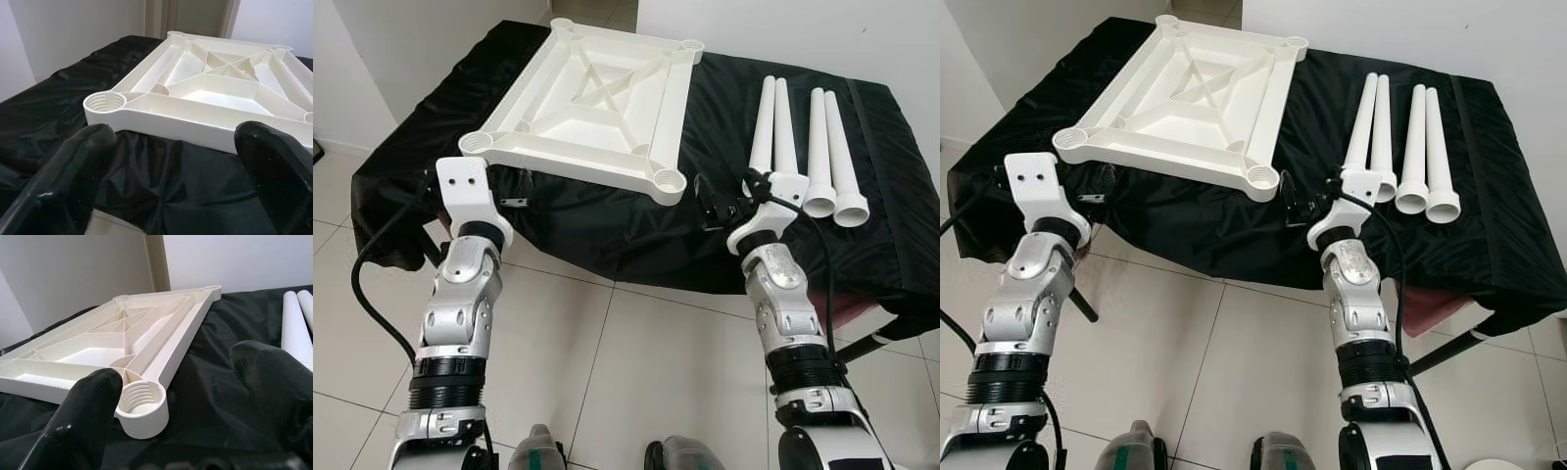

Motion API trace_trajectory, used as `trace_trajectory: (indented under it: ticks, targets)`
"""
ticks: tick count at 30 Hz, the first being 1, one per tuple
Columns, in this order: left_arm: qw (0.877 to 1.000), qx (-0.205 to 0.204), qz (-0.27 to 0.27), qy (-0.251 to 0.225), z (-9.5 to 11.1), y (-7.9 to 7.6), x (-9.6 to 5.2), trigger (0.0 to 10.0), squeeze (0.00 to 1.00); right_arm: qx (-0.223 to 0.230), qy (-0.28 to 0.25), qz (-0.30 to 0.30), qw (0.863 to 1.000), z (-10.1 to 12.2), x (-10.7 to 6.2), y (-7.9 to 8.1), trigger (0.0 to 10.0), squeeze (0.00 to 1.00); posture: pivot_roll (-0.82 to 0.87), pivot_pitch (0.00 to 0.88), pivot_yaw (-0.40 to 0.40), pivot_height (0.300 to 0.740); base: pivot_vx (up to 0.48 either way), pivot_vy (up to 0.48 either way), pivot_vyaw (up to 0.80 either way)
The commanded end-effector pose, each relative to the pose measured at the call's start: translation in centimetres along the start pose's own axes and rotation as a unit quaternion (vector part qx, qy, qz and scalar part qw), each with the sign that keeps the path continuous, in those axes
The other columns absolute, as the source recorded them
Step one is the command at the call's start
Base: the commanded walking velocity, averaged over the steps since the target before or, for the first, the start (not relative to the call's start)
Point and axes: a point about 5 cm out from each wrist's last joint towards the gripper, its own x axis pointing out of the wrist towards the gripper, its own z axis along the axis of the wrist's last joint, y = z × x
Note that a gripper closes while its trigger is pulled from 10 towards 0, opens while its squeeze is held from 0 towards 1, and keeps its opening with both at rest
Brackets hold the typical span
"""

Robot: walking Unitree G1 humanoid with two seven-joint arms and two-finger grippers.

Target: Building children table

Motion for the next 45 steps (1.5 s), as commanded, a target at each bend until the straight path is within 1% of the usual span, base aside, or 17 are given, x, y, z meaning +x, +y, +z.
trace_trajectory:
  ticks: [1,8,19,45]
  targets:
    - [1.0,-0.001,-0.009,0.0,0.05,-0.12,0.11,10.0,0.0,-0.004,-0.002,-0.001,1.0,0.0,0.08,-0.21,10.0,0.0,-0.03,0.0,-0.029,0.74,0.0,0.0,0.0]
    - [1.0,-0.003,-0.009,-0.002,0.13,-0.23,0.24,10.0,0.0,-0.007,-0.003,-0.001,1.0,-0.02,0.01,-0.28,10.0,0.0,-0.03,0.0,-0.029,0.74,0.0,0.0,0.0]
    - [1.0,-0.005,-0.007,-0.008,0.54,-0.1,0.32,10.0,0.0,-0.011,-0.005,-0.003,1.0,0.04,0.14,-0.5,10.0,0.0,-0.03,0.0,-0.033,0.74,0.254,0.0,0.0]
    - [1.0,-0.004,-0.002,-0.012,0.78,0.12,0.19,10.0,0.0,-0.016,-0.009,0.005,1.0,0.08,0.54,-0.23,10.0,0.0,-0.01,0.0,-0.041,0.74,0.253,0.0,0.0]
